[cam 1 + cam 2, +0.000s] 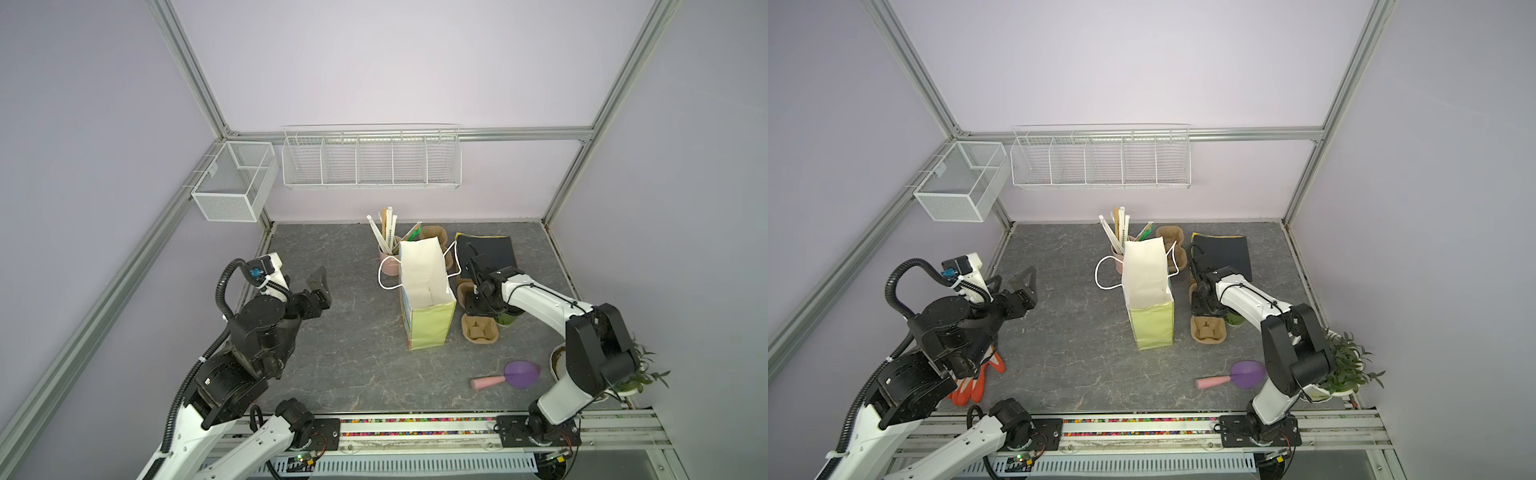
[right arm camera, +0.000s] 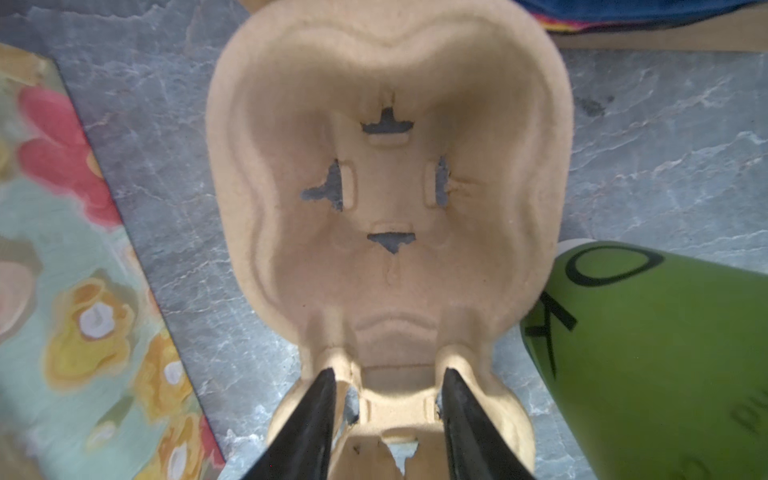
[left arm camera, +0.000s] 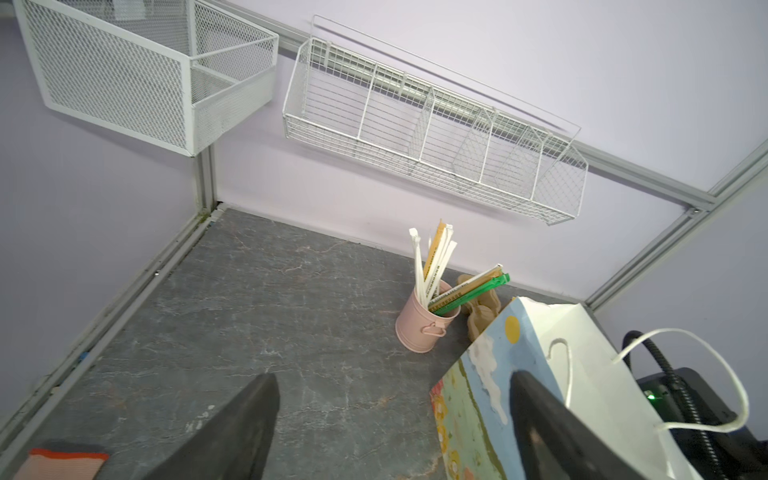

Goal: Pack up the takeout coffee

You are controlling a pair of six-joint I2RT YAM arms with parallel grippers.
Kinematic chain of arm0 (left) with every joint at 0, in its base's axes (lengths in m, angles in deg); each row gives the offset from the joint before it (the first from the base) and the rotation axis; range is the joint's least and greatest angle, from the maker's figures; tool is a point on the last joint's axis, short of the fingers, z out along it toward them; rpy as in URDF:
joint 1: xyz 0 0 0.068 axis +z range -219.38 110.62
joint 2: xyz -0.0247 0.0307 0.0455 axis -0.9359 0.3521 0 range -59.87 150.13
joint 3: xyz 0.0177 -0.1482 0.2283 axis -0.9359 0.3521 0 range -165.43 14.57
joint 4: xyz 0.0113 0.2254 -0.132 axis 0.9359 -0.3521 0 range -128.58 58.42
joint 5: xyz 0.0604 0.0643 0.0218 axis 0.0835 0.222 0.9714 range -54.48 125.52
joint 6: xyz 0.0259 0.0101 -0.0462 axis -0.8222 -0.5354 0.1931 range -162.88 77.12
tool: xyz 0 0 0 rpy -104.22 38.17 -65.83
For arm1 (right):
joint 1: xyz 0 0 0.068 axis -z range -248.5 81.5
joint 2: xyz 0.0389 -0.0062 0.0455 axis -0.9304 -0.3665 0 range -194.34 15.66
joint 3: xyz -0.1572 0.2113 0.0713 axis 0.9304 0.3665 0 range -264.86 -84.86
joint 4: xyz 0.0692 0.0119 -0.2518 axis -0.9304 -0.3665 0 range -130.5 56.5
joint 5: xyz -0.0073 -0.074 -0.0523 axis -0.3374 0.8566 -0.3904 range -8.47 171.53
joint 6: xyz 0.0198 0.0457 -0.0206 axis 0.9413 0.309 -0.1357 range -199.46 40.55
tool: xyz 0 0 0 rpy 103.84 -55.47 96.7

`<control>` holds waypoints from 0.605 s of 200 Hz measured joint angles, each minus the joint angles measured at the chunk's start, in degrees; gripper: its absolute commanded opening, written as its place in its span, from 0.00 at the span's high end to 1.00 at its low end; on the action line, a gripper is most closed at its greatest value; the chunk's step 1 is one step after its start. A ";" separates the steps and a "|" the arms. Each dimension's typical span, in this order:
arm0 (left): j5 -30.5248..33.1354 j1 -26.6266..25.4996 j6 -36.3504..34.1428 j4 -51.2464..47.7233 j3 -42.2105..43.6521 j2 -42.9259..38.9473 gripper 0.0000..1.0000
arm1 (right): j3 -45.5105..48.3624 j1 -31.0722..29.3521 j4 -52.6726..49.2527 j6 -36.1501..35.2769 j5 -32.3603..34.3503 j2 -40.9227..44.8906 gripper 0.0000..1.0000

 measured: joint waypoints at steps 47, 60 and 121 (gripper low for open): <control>3.54 0.00 -3.21 0.35 3.41 -0.37 0.13 | -0.17 0.00 0.02 -0.17 0.42 -1.20 0.59; 4.04 0.00 -3.69 0.61 4.35 -0.72 0.12 | -0.20 0.00 0.02 -0.20 0.59 -1.20 0.61; 4.61 0.00 -4.94 1.25 5.73 -1.03 0.12 | -0.52 0.00 0.22 -0.39 0.81 -1.51 0.69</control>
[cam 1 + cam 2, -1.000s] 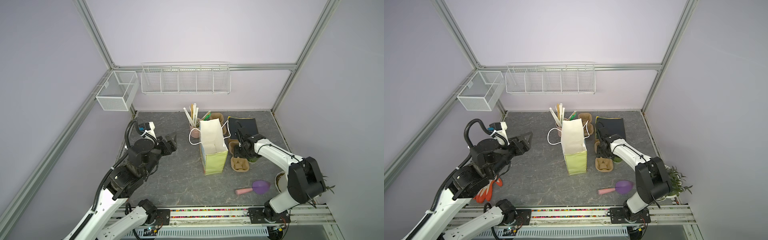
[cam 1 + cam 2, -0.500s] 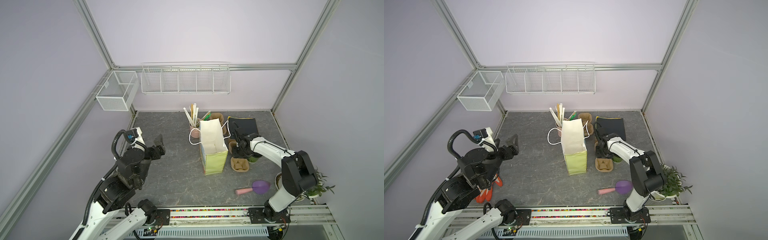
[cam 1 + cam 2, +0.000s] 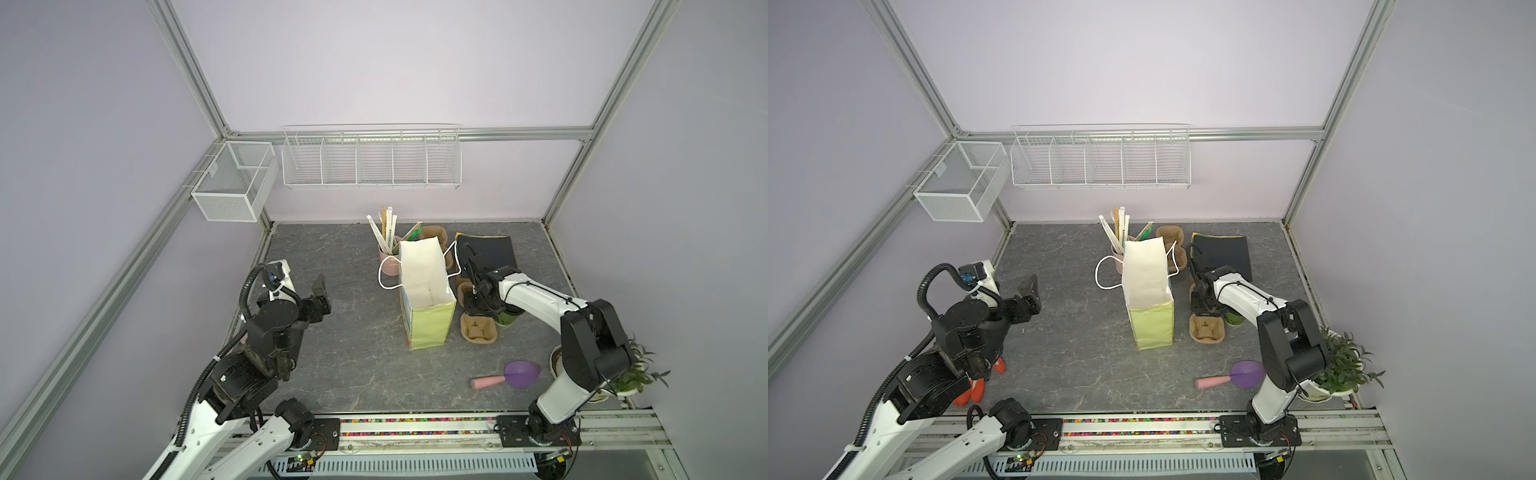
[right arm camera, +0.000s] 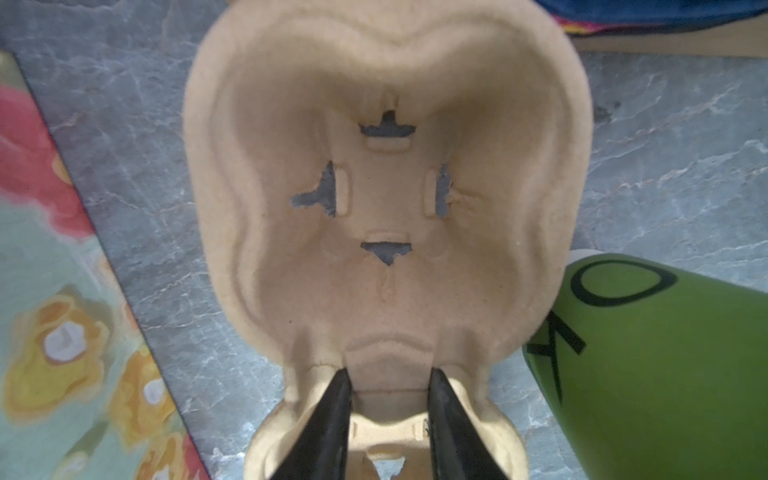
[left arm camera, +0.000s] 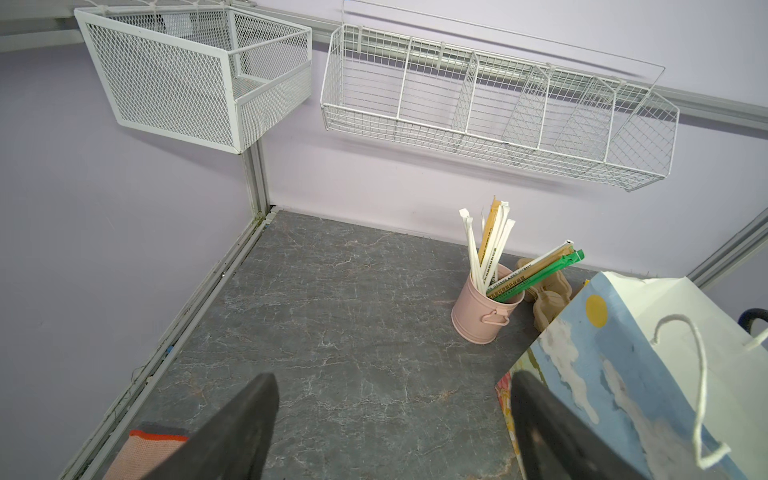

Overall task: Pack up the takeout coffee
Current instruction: 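Grip the edge of the pulp cup carrier with the right gripper, then lift the pulp cup carrier upward with the right gripper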

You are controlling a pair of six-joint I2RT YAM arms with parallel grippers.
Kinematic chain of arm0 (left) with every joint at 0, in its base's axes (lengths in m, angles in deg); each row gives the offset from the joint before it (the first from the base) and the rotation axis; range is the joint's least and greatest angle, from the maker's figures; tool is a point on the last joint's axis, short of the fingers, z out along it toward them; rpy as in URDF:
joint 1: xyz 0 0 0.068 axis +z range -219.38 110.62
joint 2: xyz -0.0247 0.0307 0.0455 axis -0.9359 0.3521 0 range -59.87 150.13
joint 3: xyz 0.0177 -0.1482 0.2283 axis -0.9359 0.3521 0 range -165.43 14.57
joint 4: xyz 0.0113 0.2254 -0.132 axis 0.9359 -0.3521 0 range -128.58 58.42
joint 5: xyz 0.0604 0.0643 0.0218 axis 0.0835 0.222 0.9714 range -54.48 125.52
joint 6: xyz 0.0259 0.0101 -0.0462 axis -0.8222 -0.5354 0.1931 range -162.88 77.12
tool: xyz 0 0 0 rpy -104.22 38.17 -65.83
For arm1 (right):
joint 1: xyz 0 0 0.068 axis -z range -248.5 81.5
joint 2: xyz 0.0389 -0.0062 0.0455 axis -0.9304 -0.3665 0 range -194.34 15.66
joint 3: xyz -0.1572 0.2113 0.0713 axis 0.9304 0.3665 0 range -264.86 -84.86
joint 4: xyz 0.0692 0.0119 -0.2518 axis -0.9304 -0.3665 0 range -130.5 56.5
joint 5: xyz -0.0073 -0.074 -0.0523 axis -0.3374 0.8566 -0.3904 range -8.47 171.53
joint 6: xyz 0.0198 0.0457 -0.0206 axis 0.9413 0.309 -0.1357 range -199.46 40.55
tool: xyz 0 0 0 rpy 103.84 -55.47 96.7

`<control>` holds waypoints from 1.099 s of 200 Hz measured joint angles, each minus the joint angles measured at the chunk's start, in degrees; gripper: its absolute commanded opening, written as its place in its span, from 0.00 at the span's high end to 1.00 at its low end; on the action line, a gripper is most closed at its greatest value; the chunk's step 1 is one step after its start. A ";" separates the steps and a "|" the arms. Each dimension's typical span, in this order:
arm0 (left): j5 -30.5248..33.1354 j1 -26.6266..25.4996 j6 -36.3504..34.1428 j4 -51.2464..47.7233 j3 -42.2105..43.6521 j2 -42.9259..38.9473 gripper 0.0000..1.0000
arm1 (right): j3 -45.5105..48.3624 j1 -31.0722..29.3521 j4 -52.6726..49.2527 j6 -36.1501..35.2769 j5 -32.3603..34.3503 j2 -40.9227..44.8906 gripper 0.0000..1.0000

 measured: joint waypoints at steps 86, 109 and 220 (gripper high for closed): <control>0.00 0.22 -0.83 0.35 0.50 -0.20 0.11 | -0.59 -0.09 -3.19 0.00 0.00 7.58 0.72; 0.00 0.33 -0.85 0.37 0.79 -0.20 0.11 | -2.64 -0.39 -5.60 0.02 0.15 13.44 0.71; -0.35 0.96 -1.18 0.74 1.16 -0.20 0.11 | -28.50 -4.52 -21.64 -0.87 5.40 30.25 0.69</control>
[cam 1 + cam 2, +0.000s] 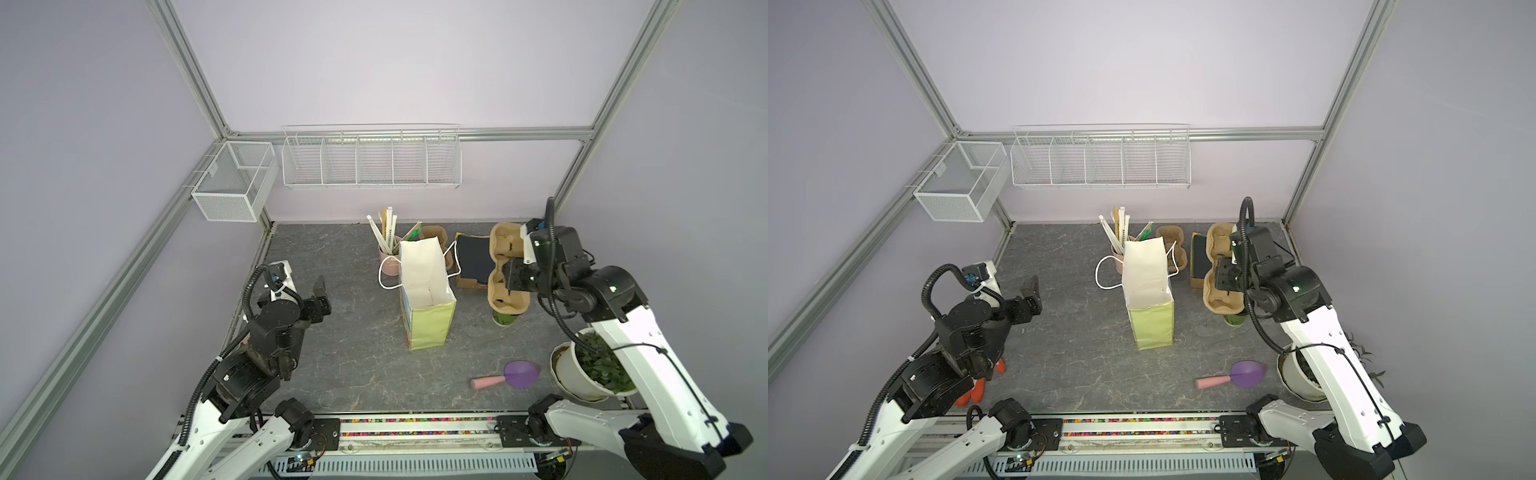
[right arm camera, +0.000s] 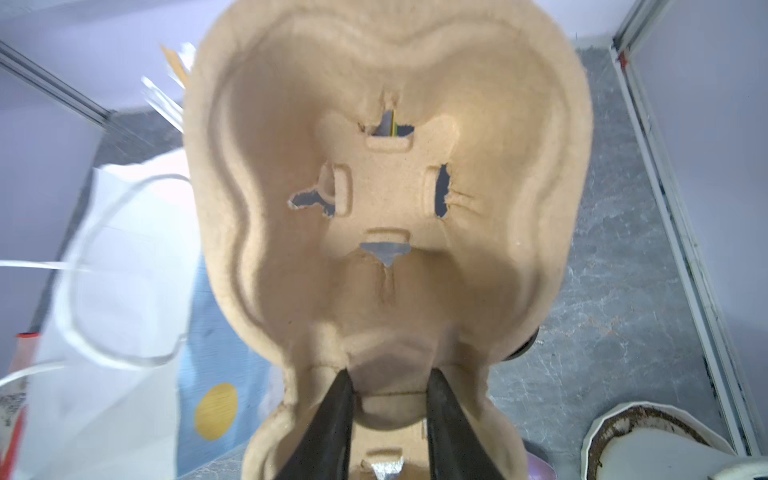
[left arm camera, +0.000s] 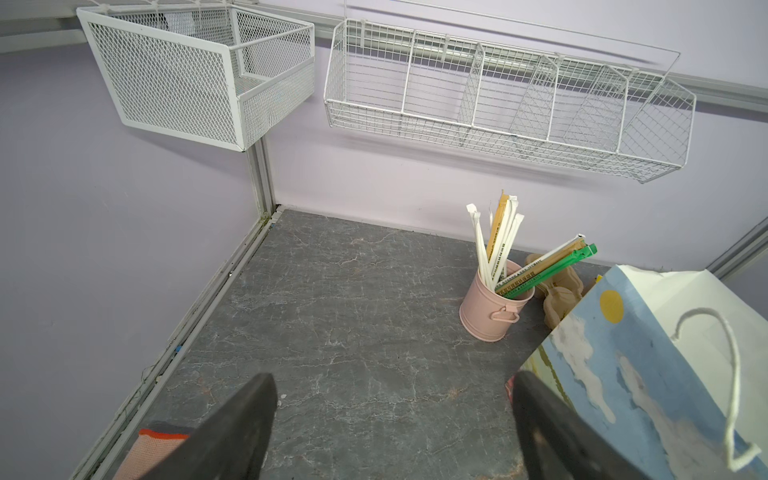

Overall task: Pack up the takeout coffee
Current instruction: 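Lift the pulp cup carrier upward with the right gripper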

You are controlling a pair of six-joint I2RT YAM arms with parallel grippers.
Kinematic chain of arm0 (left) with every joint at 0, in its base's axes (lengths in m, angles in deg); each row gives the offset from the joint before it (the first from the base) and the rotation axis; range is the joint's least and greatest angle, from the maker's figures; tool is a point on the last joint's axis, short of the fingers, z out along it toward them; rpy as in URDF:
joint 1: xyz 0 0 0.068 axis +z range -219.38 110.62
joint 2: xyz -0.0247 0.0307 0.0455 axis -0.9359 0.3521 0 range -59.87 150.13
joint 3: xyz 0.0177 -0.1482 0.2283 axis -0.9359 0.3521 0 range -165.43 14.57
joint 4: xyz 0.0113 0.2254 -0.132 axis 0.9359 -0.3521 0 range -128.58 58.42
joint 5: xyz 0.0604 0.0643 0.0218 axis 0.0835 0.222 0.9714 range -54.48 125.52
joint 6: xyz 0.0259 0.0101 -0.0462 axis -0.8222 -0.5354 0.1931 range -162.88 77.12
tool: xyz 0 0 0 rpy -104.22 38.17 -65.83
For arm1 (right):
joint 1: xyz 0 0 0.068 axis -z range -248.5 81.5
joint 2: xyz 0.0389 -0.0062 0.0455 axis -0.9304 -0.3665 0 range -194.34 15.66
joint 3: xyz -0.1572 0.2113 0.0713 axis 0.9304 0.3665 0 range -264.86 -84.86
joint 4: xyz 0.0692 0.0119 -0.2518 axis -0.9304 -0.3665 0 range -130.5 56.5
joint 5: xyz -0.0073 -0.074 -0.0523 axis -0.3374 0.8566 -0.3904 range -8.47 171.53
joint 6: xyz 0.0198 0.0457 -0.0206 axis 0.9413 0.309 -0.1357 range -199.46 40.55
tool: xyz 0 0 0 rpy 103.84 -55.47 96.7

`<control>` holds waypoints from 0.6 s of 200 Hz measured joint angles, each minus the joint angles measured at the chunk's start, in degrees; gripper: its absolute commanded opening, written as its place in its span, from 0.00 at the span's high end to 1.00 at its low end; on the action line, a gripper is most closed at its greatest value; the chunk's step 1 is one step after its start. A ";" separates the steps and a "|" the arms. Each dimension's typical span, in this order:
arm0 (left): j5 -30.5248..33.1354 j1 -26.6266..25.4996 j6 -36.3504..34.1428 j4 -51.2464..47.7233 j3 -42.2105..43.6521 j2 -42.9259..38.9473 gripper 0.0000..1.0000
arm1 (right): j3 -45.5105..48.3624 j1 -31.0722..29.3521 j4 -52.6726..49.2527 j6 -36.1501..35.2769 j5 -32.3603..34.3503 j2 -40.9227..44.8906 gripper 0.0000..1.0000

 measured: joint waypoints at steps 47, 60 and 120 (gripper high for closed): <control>-0.35 0.11 -0.17 0.00 0.07 0.22 0.11 | -18.80 -9.16 -4.39 -0.31 0.15 -7.56 0.69; -0.39 0.11 -0.31 0.00 0.11 0.35 0.11 | -24.30 -12.04 -5.27 -0.39 0.17 -11.37 0.68; -0.96 0.17 -1.05 0.00 0.48 0.92 0.12 | -45.51 -22.27 -8.02 -0.26 1.05 -31.85 0.68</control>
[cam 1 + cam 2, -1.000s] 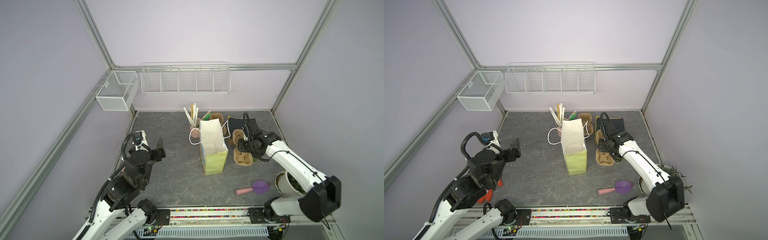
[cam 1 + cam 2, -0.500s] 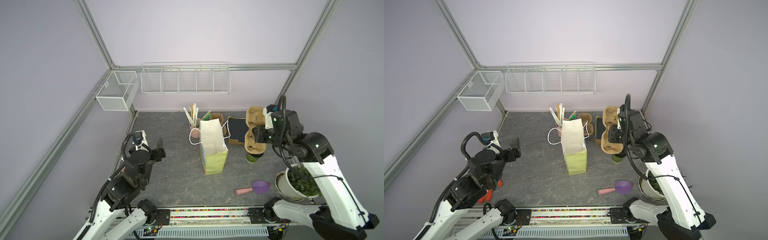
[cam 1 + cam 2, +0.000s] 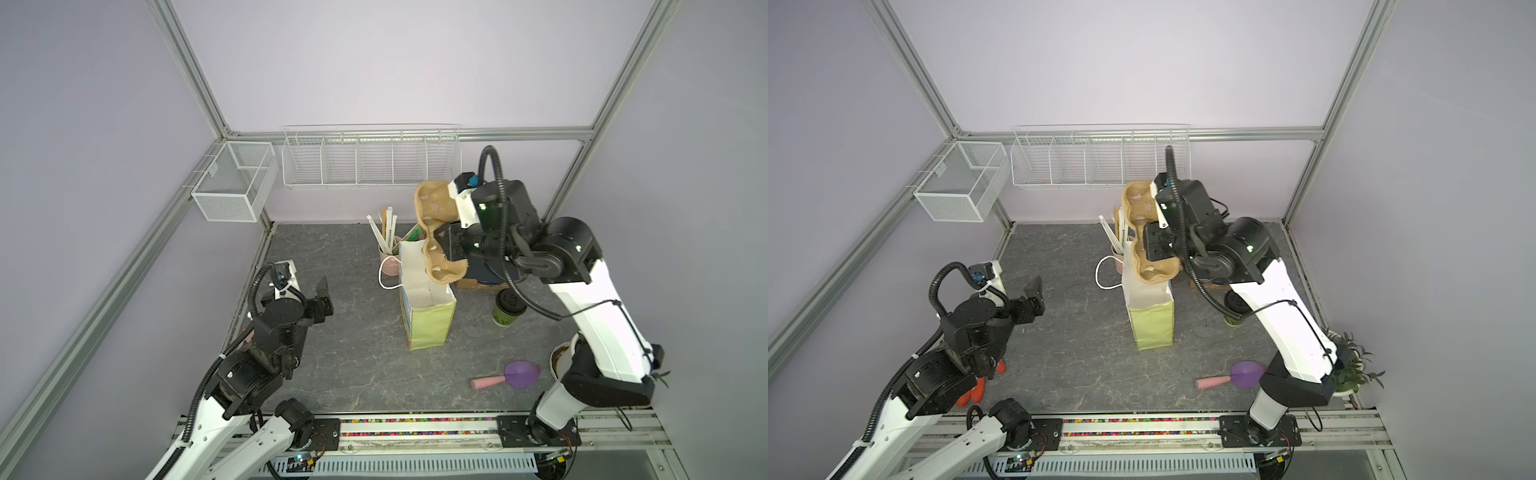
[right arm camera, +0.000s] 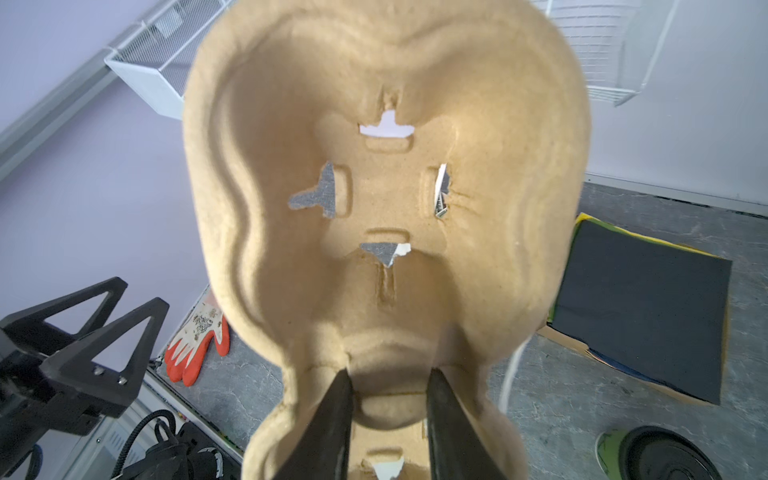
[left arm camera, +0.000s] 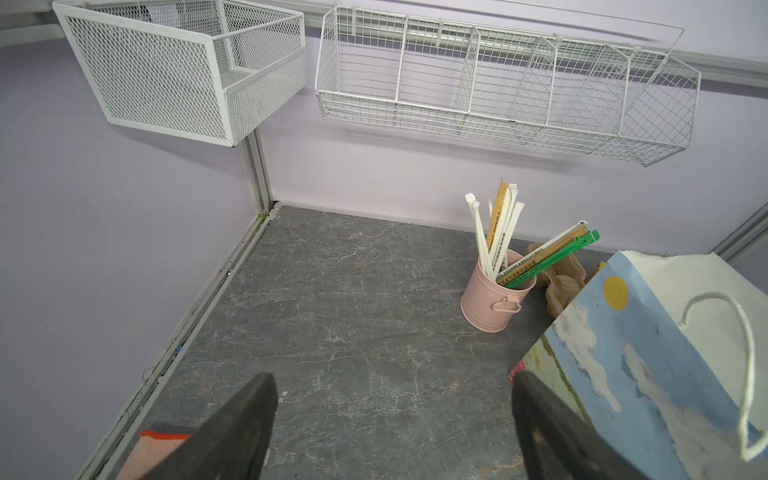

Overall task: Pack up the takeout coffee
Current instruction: 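Lift the pulp cup carrier upward with the right gripper, then carry the pulp carrier over the open white bag with the right gripper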

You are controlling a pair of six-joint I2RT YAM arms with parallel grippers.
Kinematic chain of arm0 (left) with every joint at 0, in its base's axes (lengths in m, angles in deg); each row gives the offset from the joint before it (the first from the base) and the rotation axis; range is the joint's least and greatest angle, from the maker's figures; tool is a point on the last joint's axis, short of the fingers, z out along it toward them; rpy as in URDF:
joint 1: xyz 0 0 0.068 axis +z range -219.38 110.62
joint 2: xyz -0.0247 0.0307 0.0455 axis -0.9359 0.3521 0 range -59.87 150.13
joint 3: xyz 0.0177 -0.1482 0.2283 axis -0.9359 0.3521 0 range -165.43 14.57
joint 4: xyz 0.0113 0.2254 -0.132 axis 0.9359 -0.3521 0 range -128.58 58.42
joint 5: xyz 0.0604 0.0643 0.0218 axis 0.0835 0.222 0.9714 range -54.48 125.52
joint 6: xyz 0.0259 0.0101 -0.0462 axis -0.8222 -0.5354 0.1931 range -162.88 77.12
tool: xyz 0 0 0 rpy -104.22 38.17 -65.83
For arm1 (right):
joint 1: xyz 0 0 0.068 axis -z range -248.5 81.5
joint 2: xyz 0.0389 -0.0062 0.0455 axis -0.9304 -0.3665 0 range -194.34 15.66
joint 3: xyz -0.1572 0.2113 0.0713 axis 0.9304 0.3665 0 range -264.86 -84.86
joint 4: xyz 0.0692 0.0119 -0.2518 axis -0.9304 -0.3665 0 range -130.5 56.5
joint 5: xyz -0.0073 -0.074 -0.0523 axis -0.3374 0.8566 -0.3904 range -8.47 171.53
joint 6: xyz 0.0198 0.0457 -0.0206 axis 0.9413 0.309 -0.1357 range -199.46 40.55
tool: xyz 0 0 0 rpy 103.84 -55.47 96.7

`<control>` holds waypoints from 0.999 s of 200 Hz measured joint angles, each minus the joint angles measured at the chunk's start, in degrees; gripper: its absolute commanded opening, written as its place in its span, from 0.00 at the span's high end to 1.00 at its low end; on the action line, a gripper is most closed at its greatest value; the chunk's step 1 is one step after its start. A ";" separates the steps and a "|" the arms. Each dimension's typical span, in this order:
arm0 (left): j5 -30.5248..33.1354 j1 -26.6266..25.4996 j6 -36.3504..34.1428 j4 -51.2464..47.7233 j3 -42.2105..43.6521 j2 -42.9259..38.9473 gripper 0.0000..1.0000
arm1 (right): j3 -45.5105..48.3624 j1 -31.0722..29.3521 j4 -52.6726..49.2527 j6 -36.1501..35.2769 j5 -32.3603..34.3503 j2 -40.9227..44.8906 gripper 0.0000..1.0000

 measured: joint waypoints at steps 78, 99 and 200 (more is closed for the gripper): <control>-0.28 0.02 -0.11 -0.02 0.20 -0.04 0.12 | 6.99 -0.33 -0.81 2.21 1.66 -6.86 0.69; -0.46 0.09 -0.11 -0.04 0.20 0.02 0.12 | 12.35 -0.26 -0.04 2.69 2.47 -5.75 0.69; -0.90 0.09 -0.13 -0.02 0.20 0.68 0.12 | 18.36 0.87 0.90 3.13 2.25 -3.93 0.70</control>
